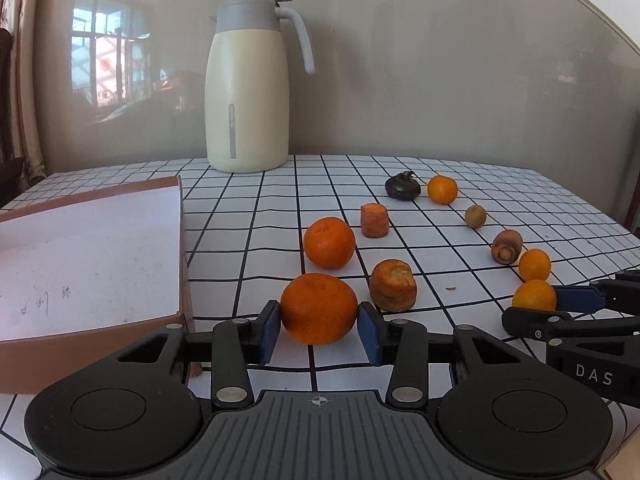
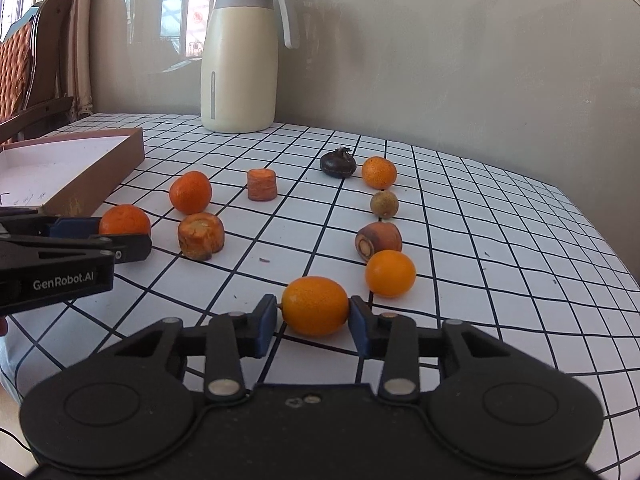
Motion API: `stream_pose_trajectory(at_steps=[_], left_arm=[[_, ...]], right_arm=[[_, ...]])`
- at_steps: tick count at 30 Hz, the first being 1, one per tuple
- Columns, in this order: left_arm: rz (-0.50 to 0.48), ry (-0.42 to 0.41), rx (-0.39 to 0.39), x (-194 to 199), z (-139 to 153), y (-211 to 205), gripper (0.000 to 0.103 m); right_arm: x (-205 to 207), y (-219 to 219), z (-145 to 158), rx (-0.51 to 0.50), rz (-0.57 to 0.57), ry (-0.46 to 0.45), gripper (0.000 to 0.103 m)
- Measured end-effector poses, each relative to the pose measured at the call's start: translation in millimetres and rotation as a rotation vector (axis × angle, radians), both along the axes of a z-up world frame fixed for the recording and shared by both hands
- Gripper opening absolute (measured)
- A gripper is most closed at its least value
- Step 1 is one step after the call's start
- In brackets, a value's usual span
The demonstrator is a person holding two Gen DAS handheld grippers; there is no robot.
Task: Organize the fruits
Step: 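Move the left tool to the large orange and close its fingers, then lift the orange with the left tool and carry it over the tray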
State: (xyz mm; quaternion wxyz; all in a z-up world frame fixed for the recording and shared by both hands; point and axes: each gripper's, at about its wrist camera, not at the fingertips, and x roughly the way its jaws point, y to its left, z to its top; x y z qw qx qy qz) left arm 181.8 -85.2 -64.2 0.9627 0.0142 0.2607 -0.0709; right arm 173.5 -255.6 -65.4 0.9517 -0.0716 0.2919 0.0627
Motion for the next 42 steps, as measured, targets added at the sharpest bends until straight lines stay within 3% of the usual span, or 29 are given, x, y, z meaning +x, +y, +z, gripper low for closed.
stream_pose_trajectory(at_steps=[18,42], left_arm=[[-0.019,-0.093,-0.015,-34,27,17,0.042],[0.096,-0.163,-0.037,-60,59,98,0.042]], right_arm=[[-18,5,16,-0.002,-0.013,-0.091,0.030],[-28,86,46,0.035,0.122,-0.181,0.030]])
